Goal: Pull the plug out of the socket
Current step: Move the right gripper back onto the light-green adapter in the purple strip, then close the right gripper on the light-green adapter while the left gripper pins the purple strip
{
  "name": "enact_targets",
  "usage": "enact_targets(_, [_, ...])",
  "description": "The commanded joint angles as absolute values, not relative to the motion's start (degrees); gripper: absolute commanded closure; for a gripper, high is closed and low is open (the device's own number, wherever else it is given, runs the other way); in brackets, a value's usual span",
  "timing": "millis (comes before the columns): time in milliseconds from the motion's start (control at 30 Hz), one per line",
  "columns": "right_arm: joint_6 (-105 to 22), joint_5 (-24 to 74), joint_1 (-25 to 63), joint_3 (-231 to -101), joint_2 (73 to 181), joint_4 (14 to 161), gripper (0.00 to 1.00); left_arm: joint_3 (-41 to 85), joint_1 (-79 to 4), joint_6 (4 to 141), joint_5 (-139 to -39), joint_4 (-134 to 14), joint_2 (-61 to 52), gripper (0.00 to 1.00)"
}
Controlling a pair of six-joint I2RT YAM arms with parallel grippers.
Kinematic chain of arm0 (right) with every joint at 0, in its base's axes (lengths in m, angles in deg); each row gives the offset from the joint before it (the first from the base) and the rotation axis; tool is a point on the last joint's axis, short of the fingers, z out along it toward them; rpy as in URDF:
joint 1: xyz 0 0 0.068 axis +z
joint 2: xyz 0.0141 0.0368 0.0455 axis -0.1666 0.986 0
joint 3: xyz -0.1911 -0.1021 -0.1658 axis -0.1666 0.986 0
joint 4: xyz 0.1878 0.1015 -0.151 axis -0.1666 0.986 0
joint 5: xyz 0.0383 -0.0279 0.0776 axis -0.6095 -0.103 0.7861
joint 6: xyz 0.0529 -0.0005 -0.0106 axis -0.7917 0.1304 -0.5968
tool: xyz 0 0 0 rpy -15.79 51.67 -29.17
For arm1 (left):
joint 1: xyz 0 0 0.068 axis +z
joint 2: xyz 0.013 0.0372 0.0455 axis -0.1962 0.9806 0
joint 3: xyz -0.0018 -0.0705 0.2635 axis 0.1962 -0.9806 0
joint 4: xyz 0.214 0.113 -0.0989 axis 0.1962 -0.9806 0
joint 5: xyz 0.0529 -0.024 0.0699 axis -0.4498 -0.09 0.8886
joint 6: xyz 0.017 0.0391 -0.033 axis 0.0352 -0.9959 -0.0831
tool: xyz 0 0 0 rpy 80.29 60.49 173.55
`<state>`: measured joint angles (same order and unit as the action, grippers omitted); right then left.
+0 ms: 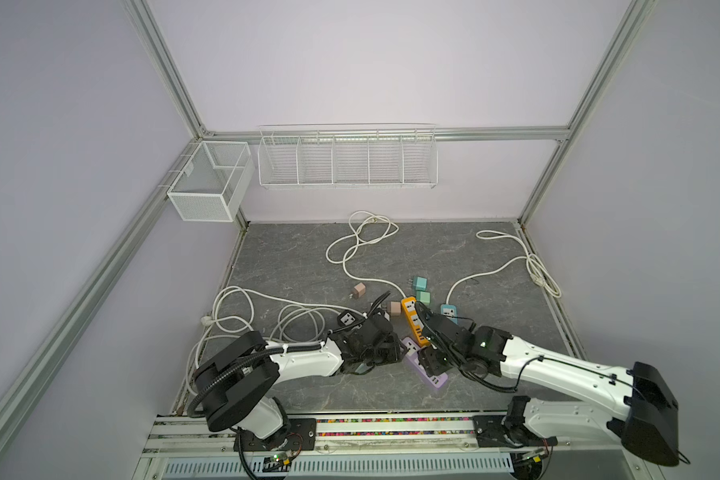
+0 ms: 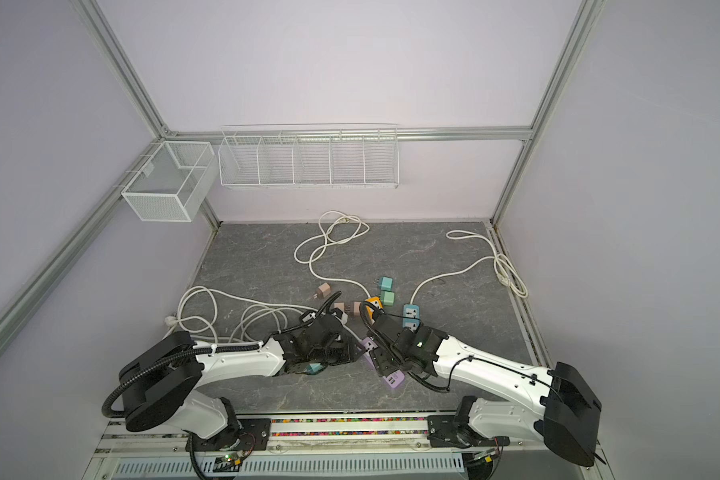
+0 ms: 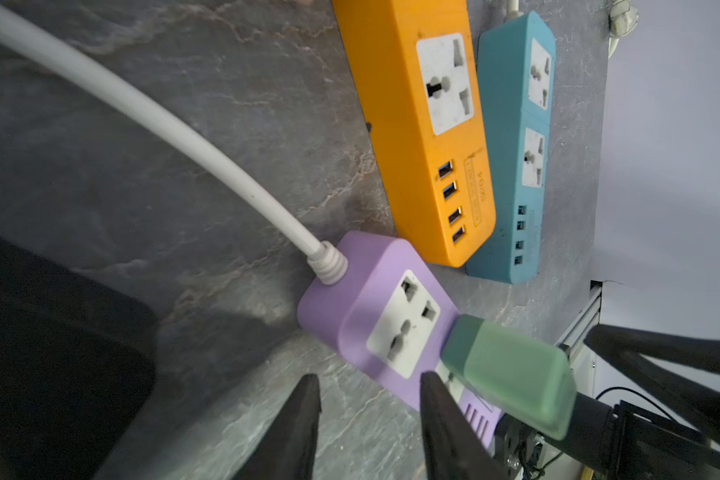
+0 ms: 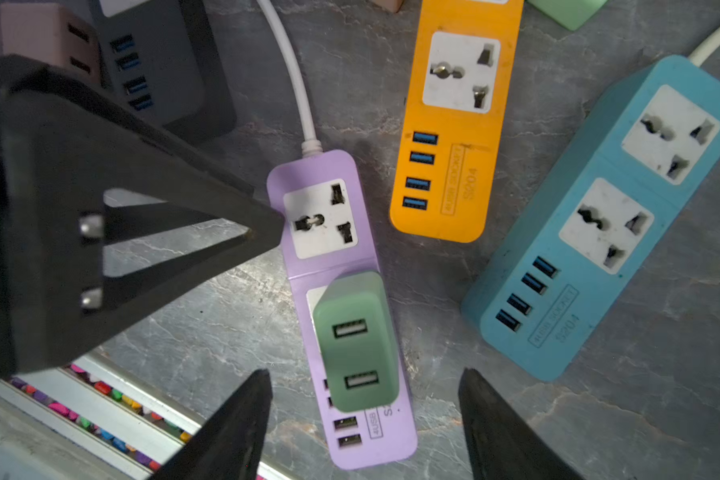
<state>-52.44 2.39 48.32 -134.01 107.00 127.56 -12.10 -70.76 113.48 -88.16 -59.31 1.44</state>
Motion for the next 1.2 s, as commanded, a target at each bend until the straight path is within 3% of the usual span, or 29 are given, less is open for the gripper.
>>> enact_targets(0, [-53.4, 1.2, 48.7, -133.3, 108.3, 126.5, 0.26, -11.7, -71.1, 113.8, -89.3, -55.9, 2.8, 0.59])
enact_targets(267, [-53.8, 0.9, 48.8, -132.9, 110.4, 124.4, 0.30, -9.3, -71.0, 111.8, -85.8, -58.2, 5.7, 0.58])
enact_targets(1167, [-54.2, 2.3, 47.7, -132.2, 117.2, 122.8, 0.53, -7.4, -71.0, 110.8, -87.5, -60.9, 9.7, 0.59])
